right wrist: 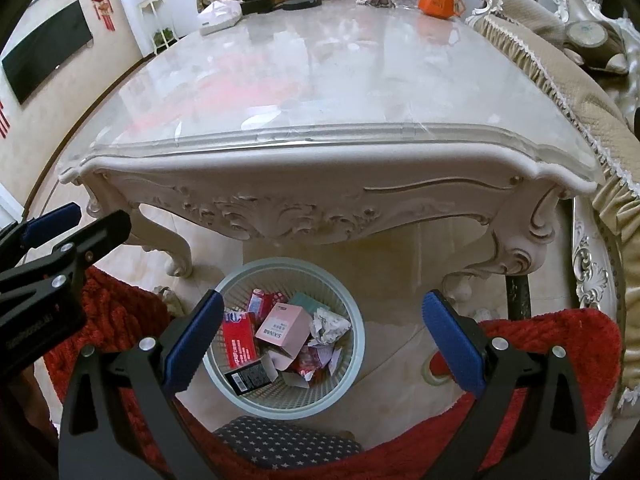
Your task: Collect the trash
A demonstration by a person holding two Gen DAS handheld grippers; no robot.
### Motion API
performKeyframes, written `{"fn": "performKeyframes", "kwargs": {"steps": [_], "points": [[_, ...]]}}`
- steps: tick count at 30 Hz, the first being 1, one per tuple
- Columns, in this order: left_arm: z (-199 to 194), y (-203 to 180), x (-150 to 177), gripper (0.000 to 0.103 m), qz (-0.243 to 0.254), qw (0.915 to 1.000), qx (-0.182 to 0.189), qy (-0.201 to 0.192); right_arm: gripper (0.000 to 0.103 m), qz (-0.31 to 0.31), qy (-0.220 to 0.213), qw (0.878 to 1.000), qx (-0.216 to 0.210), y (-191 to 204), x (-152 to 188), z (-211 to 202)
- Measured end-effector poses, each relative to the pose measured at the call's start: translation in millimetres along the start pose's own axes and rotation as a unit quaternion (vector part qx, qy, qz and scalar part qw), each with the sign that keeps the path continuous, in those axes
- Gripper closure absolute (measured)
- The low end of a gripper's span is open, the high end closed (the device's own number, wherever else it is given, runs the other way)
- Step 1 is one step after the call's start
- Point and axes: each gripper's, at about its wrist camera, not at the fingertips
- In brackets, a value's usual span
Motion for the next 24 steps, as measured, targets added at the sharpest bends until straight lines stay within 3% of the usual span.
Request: {"fn": "performKeyframes", "kwargs": {"steps": [15, 24], "points": [[6, -3, 3, 0.029, 0.008, 0.9994, 0.034, 0.006, 0.008, 0.003, 0.009, 1.000, 0.004, 2, 0, 4], [12, -5, 2, 0.029, 0.014, 0.9995, 0.026, 0.012, 0.008, 0.003, 0.009, 1.000, 0.004, 2, 0, 4]]}}
Point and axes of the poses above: each gripper's, at about its wrist camera, not at the fingertips, and z roughly the way its jaws point, y to its left, x to its underside, and after that the axes turned 8 degrees about x, right-handed
